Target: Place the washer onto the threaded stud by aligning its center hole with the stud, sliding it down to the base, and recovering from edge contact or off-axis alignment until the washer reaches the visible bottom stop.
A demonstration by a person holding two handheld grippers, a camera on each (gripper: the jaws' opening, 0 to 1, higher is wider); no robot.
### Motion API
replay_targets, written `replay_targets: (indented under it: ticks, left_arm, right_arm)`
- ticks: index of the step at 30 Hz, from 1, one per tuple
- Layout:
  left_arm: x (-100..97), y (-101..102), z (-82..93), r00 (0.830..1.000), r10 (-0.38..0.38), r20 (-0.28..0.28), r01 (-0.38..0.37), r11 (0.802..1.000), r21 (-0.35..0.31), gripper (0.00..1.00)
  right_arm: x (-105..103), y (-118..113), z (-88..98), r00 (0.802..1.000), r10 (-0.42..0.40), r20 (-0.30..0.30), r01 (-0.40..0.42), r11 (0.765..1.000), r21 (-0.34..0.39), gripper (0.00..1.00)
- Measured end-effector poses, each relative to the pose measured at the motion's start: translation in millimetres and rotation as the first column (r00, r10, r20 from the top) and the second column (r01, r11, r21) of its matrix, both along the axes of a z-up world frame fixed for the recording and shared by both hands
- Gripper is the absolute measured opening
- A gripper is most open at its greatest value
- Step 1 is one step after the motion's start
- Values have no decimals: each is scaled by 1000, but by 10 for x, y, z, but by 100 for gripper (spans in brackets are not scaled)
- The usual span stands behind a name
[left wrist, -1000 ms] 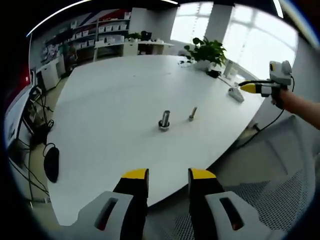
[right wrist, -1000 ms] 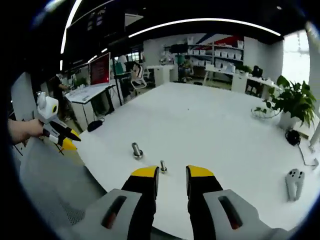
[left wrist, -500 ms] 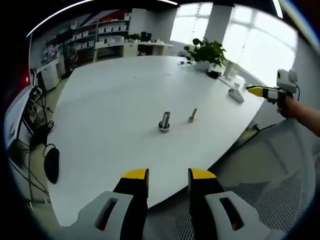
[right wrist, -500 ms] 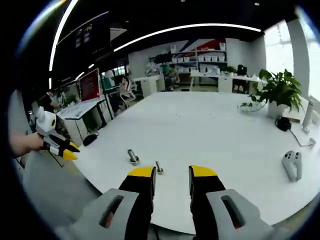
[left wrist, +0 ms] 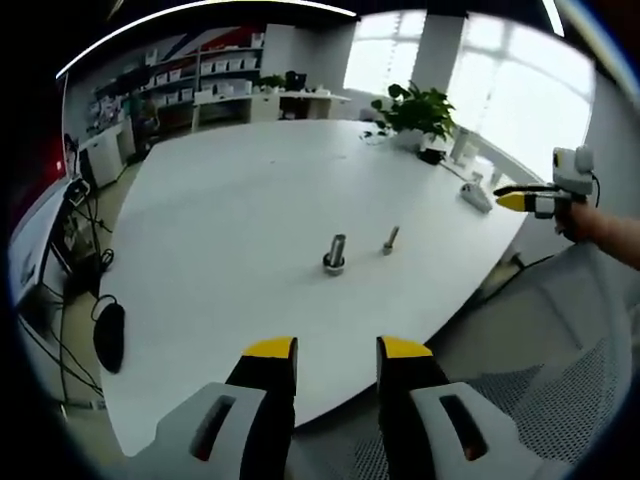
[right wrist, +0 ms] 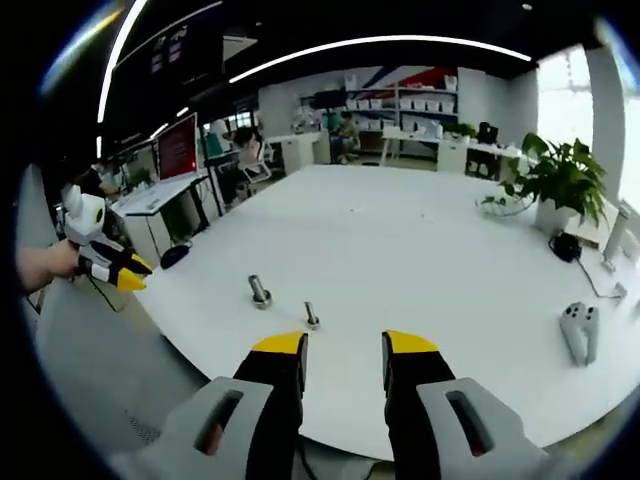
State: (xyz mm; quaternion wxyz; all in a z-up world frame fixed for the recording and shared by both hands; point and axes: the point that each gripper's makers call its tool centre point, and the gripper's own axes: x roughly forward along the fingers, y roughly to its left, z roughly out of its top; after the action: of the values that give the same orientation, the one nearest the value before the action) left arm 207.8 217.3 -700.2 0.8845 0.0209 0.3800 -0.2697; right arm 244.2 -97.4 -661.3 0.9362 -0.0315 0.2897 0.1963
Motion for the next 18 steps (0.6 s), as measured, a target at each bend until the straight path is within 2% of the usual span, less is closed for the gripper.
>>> replay_targets:
  ticks: [6,11,18]
  left_arm:
    - [21,8,32,1000,12,16,-12,1000,-4,30]
    - [66,55,89,998,37,42,-36,999,-16,30]
    - [58,27,77,999,26,39,-25,1000,-17,30]
  right_arm:
    - [-25,23,-39,1000,15,-21,-15,1000,-3,32]
    - [-16,80,-9,999,41,-10,-42,999,-12,32]
    - [-28,51,-11,999,32,-9,-33,999,-17,31]
